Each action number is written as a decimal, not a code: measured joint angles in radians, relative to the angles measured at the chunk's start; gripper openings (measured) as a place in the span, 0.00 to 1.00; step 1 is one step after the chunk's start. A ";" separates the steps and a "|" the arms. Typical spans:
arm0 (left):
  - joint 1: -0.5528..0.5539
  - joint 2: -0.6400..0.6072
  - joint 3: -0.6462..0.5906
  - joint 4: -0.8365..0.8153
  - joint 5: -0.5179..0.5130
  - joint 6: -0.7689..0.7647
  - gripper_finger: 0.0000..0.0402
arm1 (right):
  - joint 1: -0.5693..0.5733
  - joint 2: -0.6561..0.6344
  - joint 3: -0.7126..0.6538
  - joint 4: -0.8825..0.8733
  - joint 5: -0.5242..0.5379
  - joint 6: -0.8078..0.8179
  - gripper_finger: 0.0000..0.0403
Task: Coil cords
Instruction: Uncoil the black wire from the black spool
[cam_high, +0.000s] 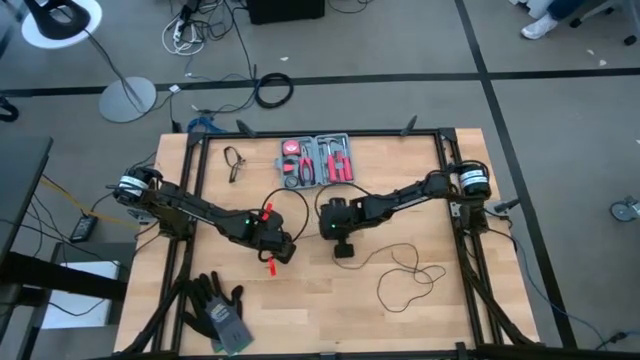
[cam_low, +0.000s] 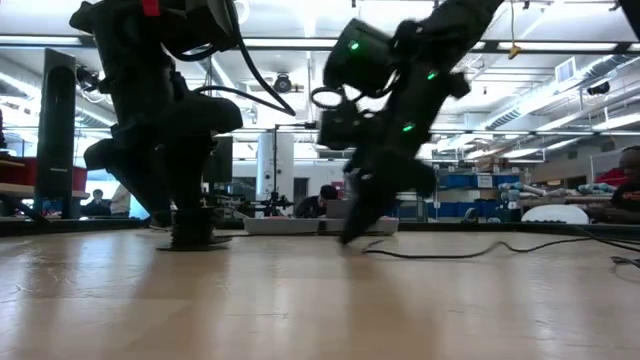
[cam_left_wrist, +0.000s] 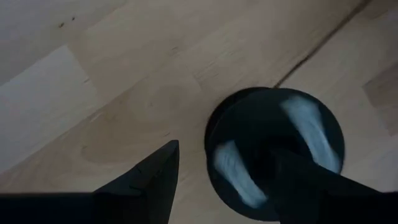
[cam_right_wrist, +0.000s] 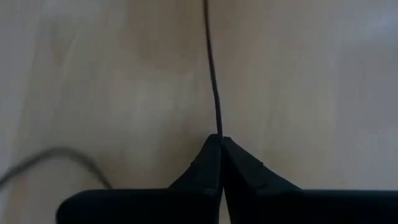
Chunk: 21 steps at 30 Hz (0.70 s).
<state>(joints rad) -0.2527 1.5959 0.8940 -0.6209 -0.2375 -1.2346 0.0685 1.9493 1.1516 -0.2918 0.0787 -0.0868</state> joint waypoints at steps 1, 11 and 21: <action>0.000 0.000 0.001 0.000 0.000 0.000 0.55 | 0.010 -0.014 0.000 -0.049 0.007 0.013 0.01; 0.000 -0.006 0.001 -0.033 0.012 0.000 0.55 | 0.148 -0.114 -0.006 -0.652 -0.007 0.217 0.00; 0.000 -0.060 0.000 -0.060 0.000 -0.006 0.55 | 0.270 -0.116 -0.015 -0.988 -0.073 0.443 0.05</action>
<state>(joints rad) -0.2527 1.5356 0.8937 -0.6809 -0.2372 -1.2406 0.3381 1.8332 1.1363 -1.2801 0.0060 0.3566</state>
